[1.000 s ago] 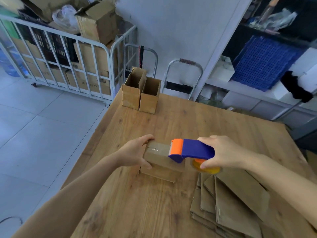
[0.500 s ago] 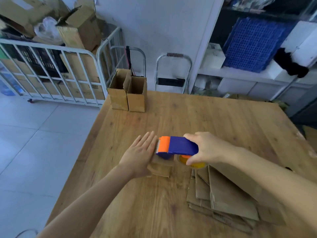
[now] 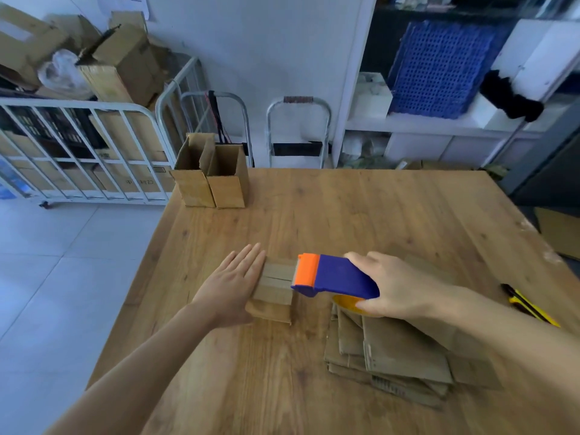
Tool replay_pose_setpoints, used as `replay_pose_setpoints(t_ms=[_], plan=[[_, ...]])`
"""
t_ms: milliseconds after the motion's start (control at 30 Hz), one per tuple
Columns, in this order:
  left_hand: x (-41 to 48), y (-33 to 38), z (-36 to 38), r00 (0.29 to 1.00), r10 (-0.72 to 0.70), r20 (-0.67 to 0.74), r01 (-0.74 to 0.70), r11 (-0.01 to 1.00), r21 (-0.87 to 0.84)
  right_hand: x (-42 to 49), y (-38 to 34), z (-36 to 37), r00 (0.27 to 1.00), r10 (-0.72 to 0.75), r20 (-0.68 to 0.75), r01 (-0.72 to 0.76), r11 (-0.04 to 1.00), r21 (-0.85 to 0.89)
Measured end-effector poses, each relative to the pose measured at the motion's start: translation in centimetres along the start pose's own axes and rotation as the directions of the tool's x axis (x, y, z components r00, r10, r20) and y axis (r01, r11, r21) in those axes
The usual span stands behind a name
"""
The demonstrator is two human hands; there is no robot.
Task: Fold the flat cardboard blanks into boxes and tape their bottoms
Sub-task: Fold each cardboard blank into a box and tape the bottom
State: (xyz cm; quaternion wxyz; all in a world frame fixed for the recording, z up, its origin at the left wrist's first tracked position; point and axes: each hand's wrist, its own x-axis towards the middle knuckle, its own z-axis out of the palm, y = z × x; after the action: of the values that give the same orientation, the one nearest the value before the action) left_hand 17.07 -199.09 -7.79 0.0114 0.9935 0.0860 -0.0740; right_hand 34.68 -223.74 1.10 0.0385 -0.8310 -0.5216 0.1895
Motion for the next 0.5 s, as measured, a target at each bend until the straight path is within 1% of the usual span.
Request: replay_pose_setpoints(t_ms=[133,233,367,500], plan=[[0.0,0.1,-0.3,1.000,-0.002,0.027,0.002,1.000,-0.005,-0.2,-0.1,0.7,0.999,0.020,0.025,-0.022,0.997,0.075],[0.0,0.3,-0.5,0.999,-0.003,0.040,0.003,1.000,0.006,-1.0,0.0,0.8,1.000,0.011,0.009,-0.012,0.994,0.108],[-0.2,0.3,-0.7,0.999,0.019,0.036,-0.020,1.000,0.022,-2.2,0.1,1.4,0.999,-0.025,0.025,0.022,0.996,0.087],[-0.1,0.0,-0.5,0.997,0.015,0.070,-0.018,0.999,0.041,-4.0,1.6,1.8,0.999,0.032,-0.019,-0.032,0.999,0.030]])
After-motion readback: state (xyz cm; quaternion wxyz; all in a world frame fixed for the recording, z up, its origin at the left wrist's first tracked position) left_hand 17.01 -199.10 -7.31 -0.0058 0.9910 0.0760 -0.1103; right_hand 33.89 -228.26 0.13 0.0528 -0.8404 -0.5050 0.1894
